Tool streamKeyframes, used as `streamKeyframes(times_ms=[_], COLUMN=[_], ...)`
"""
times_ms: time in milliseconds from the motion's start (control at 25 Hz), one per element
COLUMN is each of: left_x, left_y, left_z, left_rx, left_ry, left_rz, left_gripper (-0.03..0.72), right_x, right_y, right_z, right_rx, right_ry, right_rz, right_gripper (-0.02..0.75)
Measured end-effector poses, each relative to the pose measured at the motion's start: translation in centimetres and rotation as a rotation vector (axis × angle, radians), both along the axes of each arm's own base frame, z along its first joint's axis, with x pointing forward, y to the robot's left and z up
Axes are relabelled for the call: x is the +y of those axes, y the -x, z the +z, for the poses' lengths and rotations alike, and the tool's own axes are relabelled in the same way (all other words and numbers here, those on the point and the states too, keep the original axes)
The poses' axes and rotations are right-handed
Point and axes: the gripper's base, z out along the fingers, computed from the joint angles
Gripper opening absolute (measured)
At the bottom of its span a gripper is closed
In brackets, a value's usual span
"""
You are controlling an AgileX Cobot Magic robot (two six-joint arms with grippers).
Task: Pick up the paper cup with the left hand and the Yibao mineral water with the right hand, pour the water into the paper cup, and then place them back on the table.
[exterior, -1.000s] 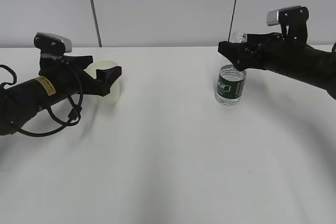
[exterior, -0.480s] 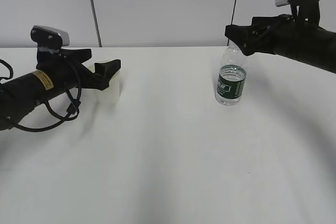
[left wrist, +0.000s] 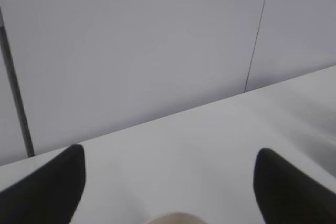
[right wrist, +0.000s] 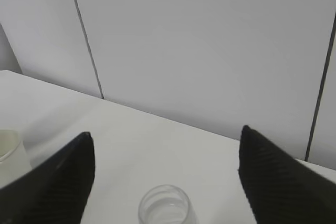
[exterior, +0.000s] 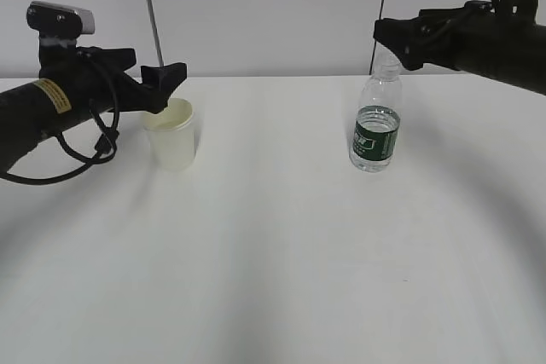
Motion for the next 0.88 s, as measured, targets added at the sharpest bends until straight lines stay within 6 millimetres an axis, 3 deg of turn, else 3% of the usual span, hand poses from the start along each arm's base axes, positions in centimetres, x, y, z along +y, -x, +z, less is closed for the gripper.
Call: streamKeyframes(times_ms=[360,480,520,880], left_x=[1.0,1.4,1.6,2.7], left_y=[0.9,1.3,1.5,3.2], left_z=[3.5,4.2,4.6,7.9], left_rx=[0.090,0.144,0.158,0.198], left_ry=[-0.040,-0.052,-0.055,-0.090], left_rz=[0.094,0.137,0.153,0.247], left_gripper=[0.591,0.591,0.591,0.591], right_x=[-0.4,-0.4,-0.4,-1.5], right_y=[0.5,0.5,1.2,2.7], right_z=[2.9,2.9,4.5,7.0], right_rx=[0.044,0.044,0.041,0.084], right_ry=[0.054,0.054,0.040,0.071], right_rz=[-0.039,-0.039,-0.045,-0.176], right_gripper=[0.595,0.595,0.595,0.594])
